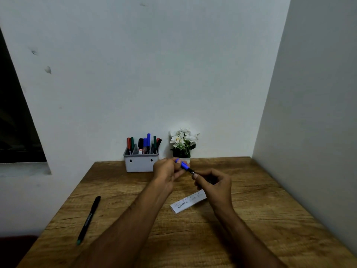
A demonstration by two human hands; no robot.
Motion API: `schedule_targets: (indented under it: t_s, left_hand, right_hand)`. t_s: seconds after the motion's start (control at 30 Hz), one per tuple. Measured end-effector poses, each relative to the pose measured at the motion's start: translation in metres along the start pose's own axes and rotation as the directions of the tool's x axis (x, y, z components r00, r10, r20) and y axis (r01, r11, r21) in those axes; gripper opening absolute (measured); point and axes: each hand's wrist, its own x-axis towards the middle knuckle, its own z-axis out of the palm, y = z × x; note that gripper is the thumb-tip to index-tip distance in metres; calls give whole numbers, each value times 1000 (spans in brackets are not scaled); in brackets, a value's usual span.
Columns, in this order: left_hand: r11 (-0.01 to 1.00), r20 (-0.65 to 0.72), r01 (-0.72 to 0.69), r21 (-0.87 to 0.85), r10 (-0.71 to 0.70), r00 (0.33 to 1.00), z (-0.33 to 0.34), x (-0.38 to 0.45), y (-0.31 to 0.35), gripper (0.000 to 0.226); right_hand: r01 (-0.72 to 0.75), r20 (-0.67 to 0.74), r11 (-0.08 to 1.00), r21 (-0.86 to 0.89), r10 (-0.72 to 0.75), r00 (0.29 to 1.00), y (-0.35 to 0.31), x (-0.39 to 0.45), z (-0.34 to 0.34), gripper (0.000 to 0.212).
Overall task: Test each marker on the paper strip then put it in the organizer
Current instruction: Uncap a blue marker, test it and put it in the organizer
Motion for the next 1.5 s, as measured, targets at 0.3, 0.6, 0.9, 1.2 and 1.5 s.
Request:
schedule_targets:
  t_s: [0.3, 0.6, 0.9, 1.2, 1.5]
  left_hand:
    - [978, -25, -195, 69, 197, 980, 9, -2, -5, 24]
    - [952, 1, -279, 123, 281, 960, -2, 1, -3, 33]
    - [820, -38, -395, 413, 449, 893, -44, 14, 18, 36]
    - [519, -66, -500, 693, 736, 674, -89, 32, 80, 29]
    - [454, -110, -533, 713, 824, 555, -102, 68, 136, 28]
  right_hand:
    - [-92, -52, 995, -23, 91, 994, 7, 6, 5, 12]
    - [-47, 32, 999, -19, 48, 998, 3, 13, 18, 8]
    - [173, 285, 898, -406, -55, 957, 13, 17, 57, 14]
    - [448, 535, 695, -562, -108, 838, 13, 27, 87, 37]
    - [505, 615, 663, -553, -85, 784, 22, 28, 119, 44]
